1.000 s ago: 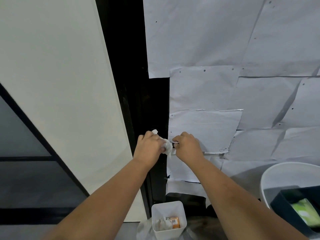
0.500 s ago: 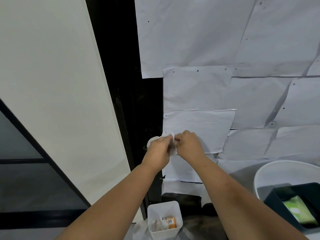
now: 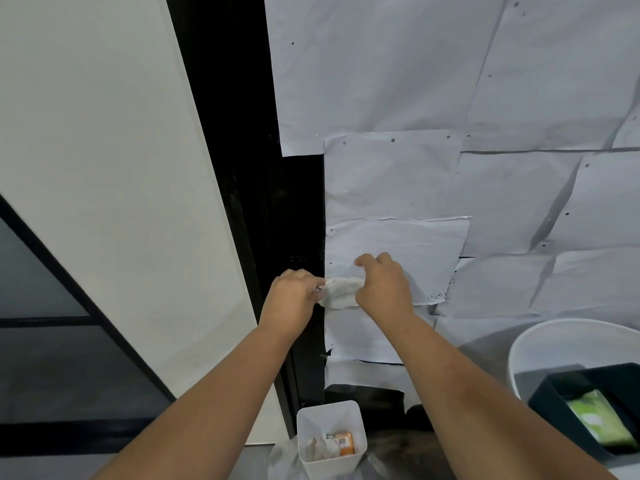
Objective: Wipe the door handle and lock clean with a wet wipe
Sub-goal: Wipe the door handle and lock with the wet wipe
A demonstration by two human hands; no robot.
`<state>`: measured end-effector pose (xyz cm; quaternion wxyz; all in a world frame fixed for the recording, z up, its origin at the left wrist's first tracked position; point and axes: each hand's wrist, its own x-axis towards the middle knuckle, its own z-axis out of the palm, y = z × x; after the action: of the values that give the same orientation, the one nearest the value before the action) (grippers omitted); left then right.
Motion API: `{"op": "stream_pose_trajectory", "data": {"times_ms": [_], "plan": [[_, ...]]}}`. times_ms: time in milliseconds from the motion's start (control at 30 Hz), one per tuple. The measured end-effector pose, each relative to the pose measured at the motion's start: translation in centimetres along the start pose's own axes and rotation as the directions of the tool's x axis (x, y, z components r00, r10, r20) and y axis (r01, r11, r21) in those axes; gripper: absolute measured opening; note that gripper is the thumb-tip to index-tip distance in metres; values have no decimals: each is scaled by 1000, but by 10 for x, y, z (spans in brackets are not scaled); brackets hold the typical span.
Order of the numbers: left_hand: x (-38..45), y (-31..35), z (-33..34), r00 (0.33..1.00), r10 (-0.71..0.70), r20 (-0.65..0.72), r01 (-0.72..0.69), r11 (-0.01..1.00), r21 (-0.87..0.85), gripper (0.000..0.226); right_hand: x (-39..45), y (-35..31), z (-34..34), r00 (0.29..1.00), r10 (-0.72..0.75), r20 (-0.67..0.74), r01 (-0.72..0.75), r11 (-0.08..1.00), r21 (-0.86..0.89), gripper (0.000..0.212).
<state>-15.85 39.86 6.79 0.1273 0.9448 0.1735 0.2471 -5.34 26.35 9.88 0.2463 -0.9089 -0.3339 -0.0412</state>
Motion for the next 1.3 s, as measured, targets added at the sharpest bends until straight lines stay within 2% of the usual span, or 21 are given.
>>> {"op": "stream_pose_trajectory", "data": {"times_ms": [67, 167, 233, 367, 433, 567, 700, 800, 900, 1133, 1300], "plan": [[-1, 1, 1, 1000, 10, -23, -9, 999, 53, 13, -2, -6, 0, 992, -118, 46, 116, 992, 51, 49], [-5, -2, 5, 998, 2, -55, 3, 995, 98, 15, -7, -14, 6, 949, -246, 199, 253, 967, -12, 28], [-6, -4, 8, 998, 15, -65, -7, 993, 118, 17, -9, -13, 12, 942, -255, 220, 287, 949, -129, 20], [-2, -2, 10, 999, 32, -16, -28, 974, 227, 16, -9, -13, 15, 944, -255, 209, 301, 925, -232, 21], [1, 1, 8, 999, 32, 29, -39, 960, 277, 9, -6, -13, 14, 939, -262, 222, 314, 916, -250, 19], [3, 2, 6, 994, 51, 99, -80, 946, 313, 20, 2, -13, 13, 934, -246, 259, 304, 928, -215, 14], [-3, 1, 7, 997, 66, 35, -74, 953, 293, 19, 1, -14, 15, 939, -259, 226, 298, 941, -162, 16], [-8, -8, 18, 990, 119, -79, -95, 962, 256, 31, -5, -7, 22, 948, -267, 175, 290, 949, -125, 21], [-9, -14, 22, 968, 193, -157, -155, 961, 231, 39, -10, -3, 27, 949, -284, 134, 304, 939, -162, 20], [-7, -21, 28, 933, 272, -238, -226, 953, 203, 37, -12, -6, 29, 946, -320, 52, 324, 923, -208, 24], [-9, -23, 26, 913, 295, -282, -248, 950, 189, 28, -13, -2, 29, 939, -344, 27, 341, 913, -223, 30]]}}
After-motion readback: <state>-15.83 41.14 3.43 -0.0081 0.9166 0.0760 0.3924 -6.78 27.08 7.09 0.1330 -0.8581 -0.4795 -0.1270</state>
